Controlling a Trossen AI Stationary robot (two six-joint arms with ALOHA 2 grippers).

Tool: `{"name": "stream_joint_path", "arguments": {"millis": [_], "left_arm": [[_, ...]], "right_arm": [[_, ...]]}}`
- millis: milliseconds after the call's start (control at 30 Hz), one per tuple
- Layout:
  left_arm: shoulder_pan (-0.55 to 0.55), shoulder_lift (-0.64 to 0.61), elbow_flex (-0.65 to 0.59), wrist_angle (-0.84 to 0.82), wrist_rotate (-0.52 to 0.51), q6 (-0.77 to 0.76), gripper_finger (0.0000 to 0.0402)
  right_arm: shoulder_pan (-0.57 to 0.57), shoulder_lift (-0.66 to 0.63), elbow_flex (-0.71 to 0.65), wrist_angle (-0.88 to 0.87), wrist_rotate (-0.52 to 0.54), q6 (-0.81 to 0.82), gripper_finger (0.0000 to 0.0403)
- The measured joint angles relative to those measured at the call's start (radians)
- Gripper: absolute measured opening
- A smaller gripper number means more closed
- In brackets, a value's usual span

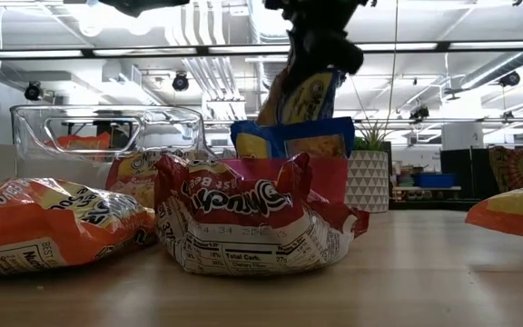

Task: Sort Maruchan noodles
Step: Put the blue noodle pack into the red bin

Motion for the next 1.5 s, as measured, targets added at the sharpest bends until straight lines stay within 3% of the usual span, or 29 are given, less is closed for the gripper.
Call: {"name": "stream_joint_path", "arguments": {"millis": [400,567,733,967,1100,1233,1367,1500], "left_arm": [[-0.003,0.011,0.000,-0.011,0.000,0.005,0.0127],[-0.003,0.012,0.000,-0.012,0.000,0.008,0.0127],[-0.003,0.012,0.000,-0.012,0.000,0.008,0.0127],[-0.003,0.012,0.000,-0.012,0.000,0.008,0.0127],[-0.003,0.012,0.000,-0.012,0.000,0.004,0.0127],[-0.003,0.012,0.000,-0.012,0.000,0.000,0.0127],[-0.003,0.012,0.000,-0.012,0.000,0.000,0.0127],[-0.003,0.012,0.000,-0.012,0.000,0.000,0.0127]], "right_arm": [[-0.010,0.101,0.078,-0.092,0.003,-0.236,0.0008],[-0.014,0.102,0.071,-0.075,-0.111,-0.236,0.0009],[-0.014,0.102,0.070,-0.016,-0.137,-0.187,0.0018],[-0.019,0.102,0.069,-0.006,-0.150,-0.102,0.0077],[-0.018,0.102,0.069,-0.008,-0.218,-0.055,0.0107],[-0.009,0.099,0.070,-0.032,-0.197,-0.040,0.0123],[-0.014,0.072,0.097,-0.029,-0.146,-0.004,0.0116],[-0.064,0.017,0.078,0.067,-0.190,0.039,0.0077]]}}
